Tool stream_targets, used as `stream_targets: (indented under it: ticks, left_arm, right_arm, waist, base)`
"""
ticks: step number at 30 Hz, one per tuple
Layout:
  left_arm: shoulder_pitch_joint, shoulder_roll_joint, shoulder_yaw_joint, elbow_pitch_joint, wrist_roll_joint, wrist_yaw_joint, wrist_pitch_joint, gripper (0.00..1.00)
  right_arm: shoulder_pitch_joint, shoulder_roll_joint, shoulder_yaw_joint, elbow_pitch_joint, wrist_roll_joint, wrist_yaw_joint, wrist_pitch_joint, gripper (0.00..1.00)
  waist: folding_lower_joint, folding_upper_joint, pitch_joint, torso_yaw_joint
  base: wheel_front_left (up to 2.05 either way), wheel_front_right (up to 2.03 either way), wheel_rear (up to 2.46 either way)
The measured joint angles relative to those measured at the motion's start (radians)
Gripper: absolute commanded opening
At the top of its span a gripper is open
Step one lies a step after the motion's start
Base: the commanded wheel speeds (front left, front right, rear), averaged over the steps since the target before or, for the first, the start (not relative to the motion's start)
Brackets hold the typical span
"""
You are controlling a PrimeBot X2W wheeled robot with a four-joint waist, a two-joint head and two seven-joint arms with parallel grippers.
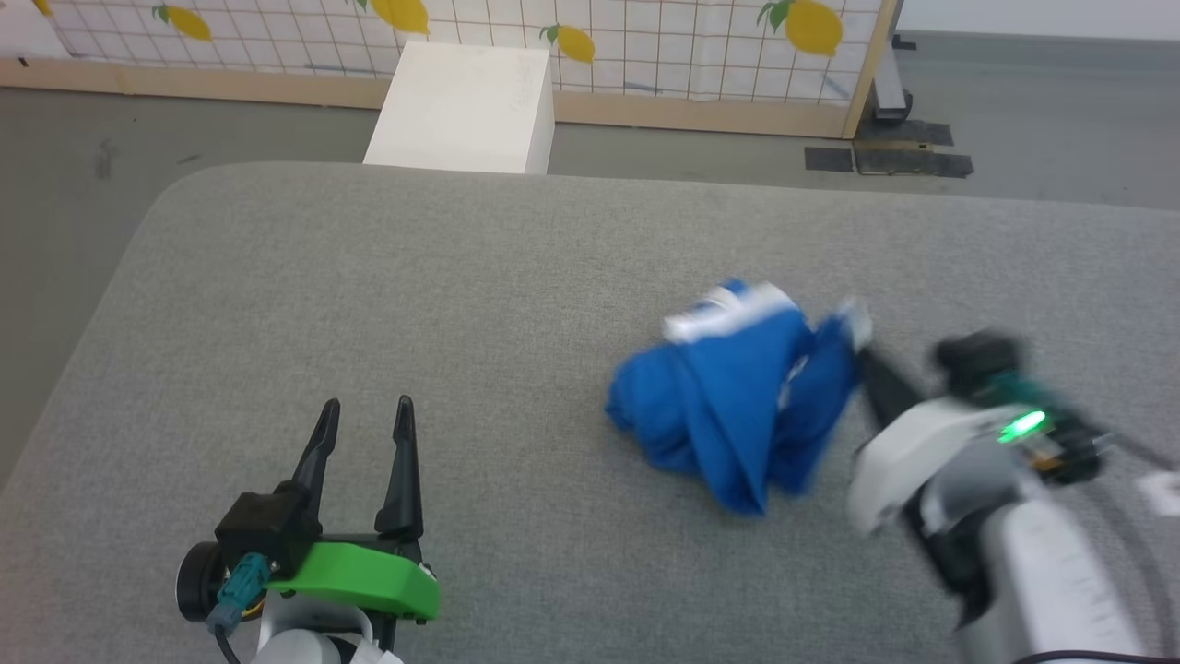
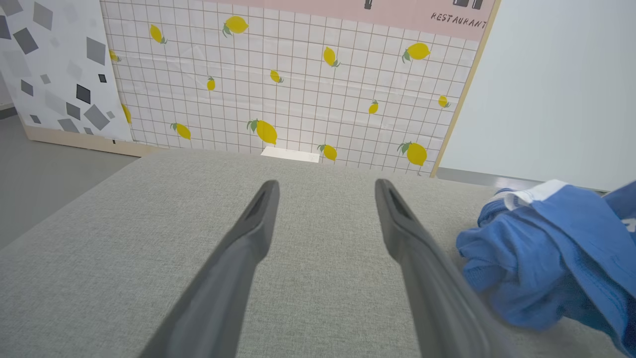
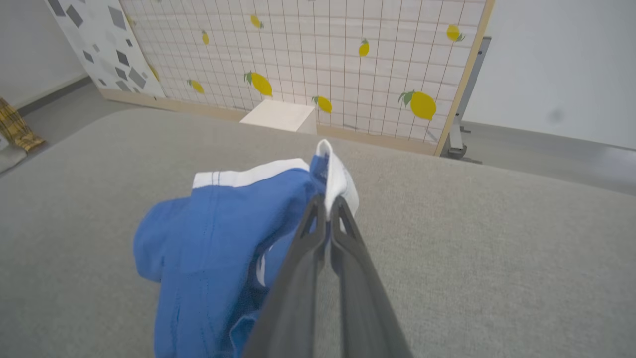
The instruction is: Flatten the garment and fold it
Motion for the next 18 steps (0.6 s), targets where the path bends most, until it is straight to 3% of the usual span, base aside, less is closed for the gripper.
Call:
stream_targets:
  ticks: [5,9,13,18]
  left_arm:
    - [0.0,-0.001,0.001,-0.001,0.001,0.0,0.0,1.0]
    - [0.0,-0.001,0.0,0.0,0.001,0.0,0.0,1.0]
    - [0.0,-0.002,0.001,0.0,0.001,-0.008,0.0,1.0]
    - [0.0,-0.002,0.0,0.0,0.001,-0.009,0.0,1.0]
  right_arm:
    - [-0.049,-0.002,-0.125,-0.145,-0.017,0.0,-0.04,0.0]
    - [-0.086,-0.004,-0.156,-0.249,-0.044,0.0,-0.026,0.0]
    - [-0.113,-0.004,-0.115,-0.306,-0.051,0.0,-0.003,0.0]
    - [-0.177,-0.003,0.029,-0.319,0.018,0.0,0.001,0.0]
  waist:
    - [0.0,0.0,-0.01,-0.008]
    - [0.0,0.0,-0.015,-0.01]
    - [0.0,0.0,-0.021,-0.01]
    - [0.0,0.0,-0.024,-0.006]
  base:
    - [0.0,0.0,0.0]
    - [0.0,0.0,0.0]
    - [0.0,0.0,0.0]
    - [0.0,0.0,0.0]
